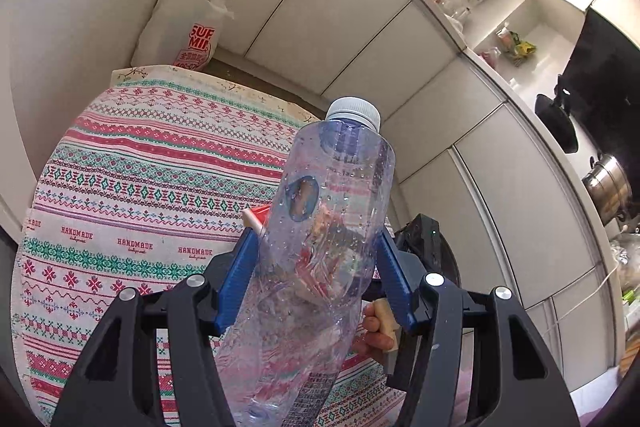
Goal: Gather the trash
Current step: 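Hold the bottle in the left gripper while the right gripper grasps the red noodle cup, then carry the bottle and noodle cup over the brown bin and open both grippers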
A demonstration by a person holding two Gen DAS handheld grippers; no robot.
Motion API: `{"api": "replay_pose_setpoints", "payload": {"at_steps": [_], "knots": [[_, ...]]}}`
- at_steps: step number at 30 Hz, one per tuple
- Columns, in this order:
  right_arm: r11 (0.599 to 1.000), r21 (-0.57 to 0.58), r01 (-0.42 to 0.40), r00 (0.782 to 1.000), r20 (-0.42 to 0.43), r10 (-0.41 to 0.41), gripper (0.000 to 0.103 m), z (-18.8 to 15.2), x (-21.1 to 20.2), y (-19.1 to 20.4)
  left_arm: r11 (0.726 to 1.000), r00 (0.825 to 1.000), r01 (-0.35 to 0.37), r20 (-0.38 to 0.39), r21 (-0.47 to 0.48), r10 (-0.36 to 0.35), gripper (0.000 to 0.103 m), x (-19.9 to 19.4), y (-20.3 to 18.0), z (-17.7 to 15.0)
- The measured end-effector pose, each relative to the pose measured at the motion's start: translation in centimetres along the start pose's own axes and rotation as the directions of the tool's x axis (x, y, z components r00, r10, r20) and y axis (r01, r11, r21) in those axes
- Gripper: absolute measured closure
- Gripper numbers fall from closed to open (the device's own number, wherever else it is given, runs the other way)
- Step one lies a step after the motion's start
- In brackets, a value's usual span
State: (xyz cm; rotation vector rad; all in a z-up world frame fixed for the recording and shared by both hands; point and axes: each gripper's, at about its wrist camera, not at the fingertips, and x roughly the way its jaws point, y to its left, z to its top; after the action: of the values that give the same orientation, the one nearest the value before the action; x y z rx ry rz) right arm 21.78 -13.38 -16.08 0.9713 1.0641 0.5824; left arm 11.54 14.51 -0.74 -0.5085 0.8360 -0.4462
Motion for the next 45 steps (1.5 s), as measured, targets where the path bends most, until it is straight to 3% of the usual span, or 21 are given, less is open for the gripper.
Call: {"api": "replay_pose_setpoints", "payload": {"at_steps": [3, 5, 6, 14, 19, 22, 24, 27, 29, 32, 33, 37, 39, 42, 45], "knots": [[0.996, 0.018, 0.087, 0.996, 0.012, -0.087, 0.006, 0.4, 1.5, -0.3, 1.0, 1.0, -0.01, 0.006, -0.013, 0.01, 0.045, -0.3, 0.6, 0.1], [0.988, -0.029, 0.151, 0.987, 0.053, -0.149, 0.008, 0.6, 2.0, 0.3, 1.0, 1.0, -0.016, 0.011, -0.026, 0.016, 0.045, -0.5, 1.0, 0.2], [0.983, -0.069, 0.168, 0.984, 0.072, -0.163, 0.022, 0.8, 2.1, 0.7, 0.999, 1.0, -0.017, 0.015, -0.033, 0.017, 0.045, -0.6, 1.2, 0.3], [0.948, -0.218, 0.233, 0.972, 0.094, -0.217, 0.028, -0.2, 3.0, 4.3, 1.0, 0.999, -0.016, 0.035, -0.027, 0.017, 0.045, -0.7, 0.8, 0.5], [0.927, -0.267, 0.263, 0.959, 0.175, -0.222, 0.028, 0.0, -1.2, 6.7, 0.999, 0.998, 0.007, 0.063, -0.031, -0.005, 0.045, -0.9, 0.3, 0.6], [0.903, -0.291, 0.317, 0.932, 0.271, -0.24, 0.027, 0.6, -5.7, 8.3, 0.999, 0.997, 0.024, 0.074, -0.024, -0.022, 0.045, -0.6, -0.6, 0.7], [0.882, -0.293, 0.368, 0.902, 0.345, -0.261, 0.027, 1.2, -9.2, 9.3, 0.999, 0.997, 0.036, 0.073, -0.016, -0.034, 0.045, -0.2, -1.2, 0.6], [0.823, -0.291, 0.488, 0.825, 0.46, -0.327, 0.026, 2.0, -14.6, 10.3, 0.999, 0.997, 0.052, 0.062, 0.001, -0.052, 0.045, 0.8, -2.7, 0.4], [0.75, -0.278, 0.6, 0.741, 0.548, -0.389, 0.026, 2.2, -18.2, 10.4, 0.998, 0.997, 0.06, 0.053, 0.016, -0.061, 0.045, 1.4, -3.6, 0.2], [0.693, -0.185, 0.697, 0.622, 0.638, -0.454, 0.025, 2.7, -23.3, 8.8, 0.996, 0.997, 0.069, 0.037, 0.049, -0.07, 0.045, 2.6, -5.2, -0.3], [0.678, -0.147, 0.72, 0.583, 0.659, -0.475, 0.025, 2.9, -24.5, 8.1, 0.995, 0.997, 0.072, 0.028, 0.062, -0.074, 0.045, 3.1, -5.8, -0.5], [0.581, 0.019, 0.814, 0.393, 0.718, -0.574, 0.024, 3.8, -28.6, 4.4, 0.993, 0.997, 0.078, -0.001, 0.088, -0.078, 0.045, 4.8, -7.3, -1.1], [0.525, 0.086, 0.847, 0.313, 0.718, -0.622, 0.024, 4.4, -29.7, 2.3, 0.992, 0.997, 0.078, -0.014, 0.1, -0.077, 0.045, 5.8, -8.1, -1.4], [0.445, 0.137, 0.885, 0.235, 0.693, -0.681, 0.023, 5.2, -29.5, -0.5, 0.99, 0.996, 0.083, -0.036, 0.117, -0.079, 0.045, 7.1, -9.2, -1.7], [0.369, 0.148, 0.917, 0.178, 0.677, -0.714, 0.022, 5.7, -28.2, -2.0, 0.987, 0.995, 0.087, -0.054, 0.135, -0.08, 0.045, 8.2, -9.9, -2.2]]}}
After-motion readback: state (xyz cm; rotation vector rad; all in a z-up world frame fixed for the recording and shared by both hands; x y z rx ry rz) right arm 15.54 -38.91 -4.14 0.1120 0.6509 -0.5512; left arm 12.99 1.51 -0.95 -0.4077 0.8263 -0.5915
